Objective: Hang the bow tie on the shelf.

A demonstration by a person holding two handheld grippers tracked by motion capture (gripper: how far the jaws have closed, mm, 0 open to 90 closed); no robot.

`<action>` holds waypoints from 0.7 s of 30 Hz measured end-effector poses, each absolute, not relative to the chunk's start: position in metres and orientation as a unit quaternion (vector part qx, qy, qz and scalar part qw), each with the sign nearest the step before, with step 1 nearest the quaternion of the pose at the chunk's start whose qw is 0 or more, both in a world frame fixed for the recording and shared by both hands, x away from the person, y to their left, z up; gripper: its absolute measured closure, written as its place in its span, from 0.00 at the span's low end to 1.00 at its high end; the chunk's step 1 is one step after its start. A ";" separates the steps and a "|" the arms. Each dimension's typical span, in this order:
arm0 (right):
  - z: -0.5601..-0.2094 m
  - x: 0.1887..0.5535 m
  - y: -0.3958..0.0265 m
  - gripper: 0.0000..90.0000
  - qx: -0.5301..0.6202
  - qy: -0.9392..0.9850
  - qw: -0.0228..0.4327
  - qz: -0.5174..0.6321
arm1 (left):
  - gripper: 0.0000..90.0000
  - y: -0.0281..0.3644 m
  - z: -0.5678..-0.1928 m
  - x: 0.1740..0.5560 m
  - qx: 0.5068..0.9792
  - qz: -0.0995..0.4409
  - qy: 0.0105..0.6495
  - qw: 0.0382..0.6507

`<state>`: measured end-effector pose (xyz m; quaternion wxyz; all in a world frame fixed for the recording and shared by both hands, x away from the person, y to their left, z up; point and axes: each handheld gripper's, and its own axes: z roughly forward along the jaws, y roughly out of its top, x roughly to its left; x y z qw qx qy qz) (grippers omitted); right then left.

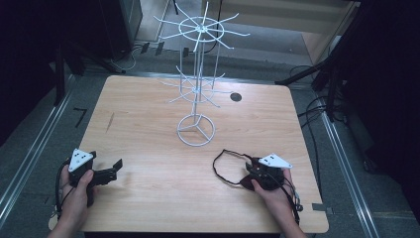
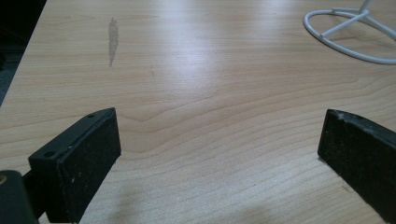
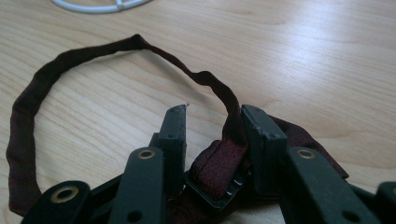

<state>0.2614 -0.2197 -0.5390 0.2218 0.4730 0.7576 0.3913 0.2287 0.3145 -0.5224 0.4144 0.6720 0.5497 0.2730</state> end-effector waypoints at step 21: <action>-0.507 0.253 -0.209 0.71 0.417 0.741 0.289 0.440 | 0.00 0.315 -0.522 0.229 0.671 0.274 0.552 0.413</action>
